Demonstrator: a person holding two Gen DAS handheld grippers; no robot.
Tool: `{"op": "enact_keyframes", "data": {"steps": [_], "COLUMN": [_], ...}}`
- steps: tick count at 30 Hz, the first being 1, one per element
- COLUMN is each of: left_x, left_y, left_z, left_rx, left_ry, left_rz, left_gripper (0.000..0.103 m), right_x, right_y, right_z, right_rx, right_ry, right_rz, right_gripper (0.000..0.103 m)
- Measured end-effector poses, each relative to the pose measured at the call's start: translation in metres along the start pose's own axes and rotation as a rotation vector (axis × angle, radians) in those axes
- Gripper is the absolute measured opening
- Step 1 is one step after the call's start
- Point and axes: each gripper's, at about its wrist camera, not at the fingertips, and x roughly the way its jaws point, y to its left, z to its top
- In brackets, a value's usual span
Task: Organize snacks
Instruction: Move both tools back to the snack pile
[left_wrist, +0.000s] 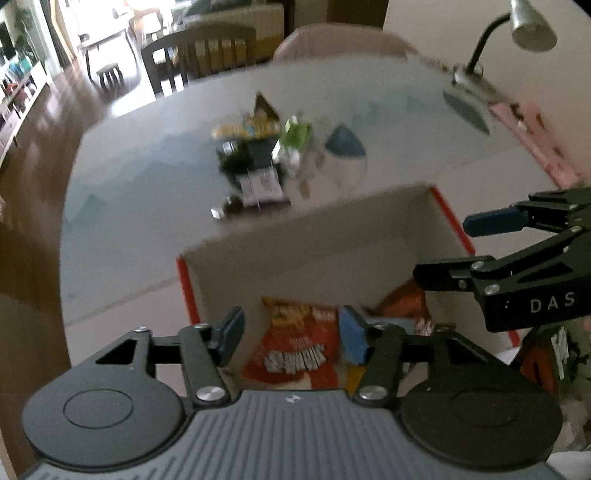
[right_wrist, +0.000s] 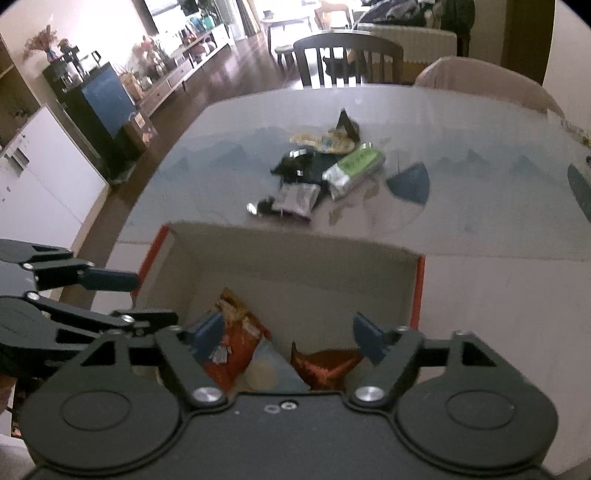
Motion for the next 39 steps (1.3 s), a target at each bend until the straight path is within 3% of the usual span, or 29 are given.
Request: {"op": "enact_keyframes", "data": {"steps": [6,9,14,18,23,31,39], "left_x": [-0.02,-0.025,-0.028,-0.022,-0.004,0.044,0.128], "left_y": [0.014,0.021,0.037,0.052,0.071,0.085,0.093], "left_z": [0.021,0.032,0.05,0.07,0.1,0.157,0.197], "left_rx": [-0.007,-0.008,-0.041,-0.087,-0.151,-0.119,-0.127], "left_ry": [-0.087,-0.122,-0.175,-0.189,-0.16,-0.093,0.111], "left_rz": [0.026,0.046,0.062,0.036,0.049,0.112,0.101], "left_gripper": [0.066,0.069,0.078,0.081,0.082,0.082,0.082], "right_x": [-0.01,-0.015,-0.017,-0.006,0.018,0.086,0.163], "right_y": [-0.008,-0.012,-0.021,-0.029,-0.047,-0.073,-0.096], "right_z": [0.027,0.043,0.073,0.104,0.14,0.184,0.208], "right_rx": [0.003,0.002,0.014,0.027,0.084,0.153,0.236], "right_ry": [-0.04,-0.079,-0.13,-0.13,-0.096,-0.007,0.116], "right_rz": [-0.008,0.002,0.034,-0.015,-0.04,-0.078,-0.119], "right_gripper": [0.083,0.094,0.099,0.103,0.103,0.102,0.101]}}
